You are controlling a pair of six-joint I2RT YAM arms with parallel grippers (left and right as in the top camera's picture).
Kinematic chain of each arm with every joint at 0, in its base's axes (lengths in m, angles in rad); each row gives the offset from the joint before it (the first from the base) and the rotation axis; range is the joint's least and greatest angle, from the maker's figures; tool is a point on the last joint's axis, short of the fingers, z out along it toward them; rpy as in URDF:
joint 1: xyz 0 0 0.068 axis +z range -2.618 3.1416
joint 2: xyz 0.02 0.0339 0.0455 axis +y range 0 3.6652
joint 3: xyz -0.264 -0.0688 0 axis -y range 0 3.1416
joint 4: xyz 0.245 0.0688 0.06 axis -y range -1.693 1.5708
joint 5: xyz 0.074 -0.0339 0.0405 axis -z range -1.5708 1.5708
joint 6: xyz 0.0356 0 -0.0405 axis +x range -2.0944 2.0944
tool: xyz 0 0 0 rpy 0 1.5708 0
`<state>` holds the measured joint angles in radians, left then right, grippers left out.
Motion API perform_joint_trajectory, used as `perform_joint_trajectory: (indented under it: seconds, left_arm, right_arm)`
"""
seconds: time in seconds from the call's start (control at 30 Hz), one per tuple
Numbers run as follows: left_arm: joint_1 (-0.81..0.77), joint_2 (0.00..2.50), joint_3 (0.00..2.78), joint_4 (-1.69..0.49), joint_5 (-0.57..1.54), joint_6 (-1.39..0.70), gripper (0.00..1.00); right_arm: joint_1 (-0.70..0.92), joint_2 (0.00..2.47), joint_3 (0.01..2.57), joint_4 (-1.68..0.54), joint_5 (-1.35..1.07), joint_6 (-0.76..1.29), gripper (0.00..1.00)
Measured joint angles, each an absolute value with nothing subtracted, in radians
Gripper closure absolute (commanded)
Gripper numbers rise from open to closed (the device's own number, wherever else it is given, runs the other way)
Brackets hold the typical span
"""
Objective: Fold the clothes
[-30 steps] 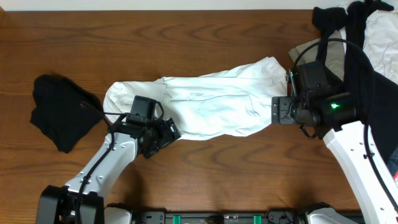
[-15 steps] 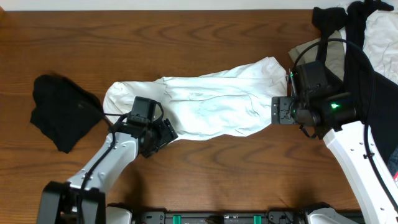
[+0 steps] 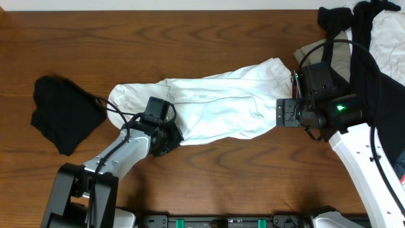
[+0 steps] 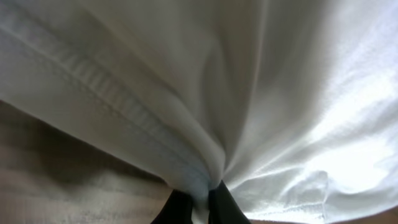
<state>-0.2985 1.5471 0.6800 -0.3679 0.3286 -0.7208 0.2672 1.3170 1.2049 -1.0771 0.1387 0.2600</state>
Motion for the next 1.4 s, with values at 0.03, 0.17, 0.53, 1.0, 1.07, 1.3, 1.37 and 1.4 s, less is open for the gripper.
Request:
perform_joint_trajectory:
  seconds: [0.03,0.17,0.53,1.0,1.07,1.3,1.37,1.4]
  left_arm:
    - [-0.299,1.540,0.680,-0.395,0.336,-0.721,0.94]
    - [-0.299,1.460,0.681,-0.567,0.356,-0.691,0.94]
    - [-0.265,0.902,0.801,-0.850,0.202,-0.594,0.94]
    - [-0.263,0.832,0.801,-1.055,-0.085,-0.587,0.94]
    - [-0.263,0.847,0.801,-1.042,-0.108,-0.588,0.94]
    - [-0.263,0.906,0.801,-1.036,-0.139,-0.591,0.94]
    - [-0.263,0.918,0.801,-1.036,-0.139,-0.592,0.94]
    - [-0.263,0.921,0.801,-1.036,-0.140,-0.593,0.94]
  right_arm:
    - [0.267,1.317,1.205,-1.077,0.139,0.260,0.14]
    - [0.267,1.317,1.205,-1.072,0.139,0.260,0.14]
    - [0.268,1.362,1.204,-1.051,0.102,0.259,0.13]
    - [0.261,1.587,1.187,-1.000,0.065,0.259,0.15]
    - [0.257,1.606,1.187,-0.992,0.063,0.262,0.15]
    - [0.208,1.623,1.183,-0.888,0.063,0.281,0.23]
    - [0.191,1.625,1.183,-0.867,0.063,0.281,0.26]
    - [0.184,1.627,1.183,-0.858,0.062,0.280,0.26]
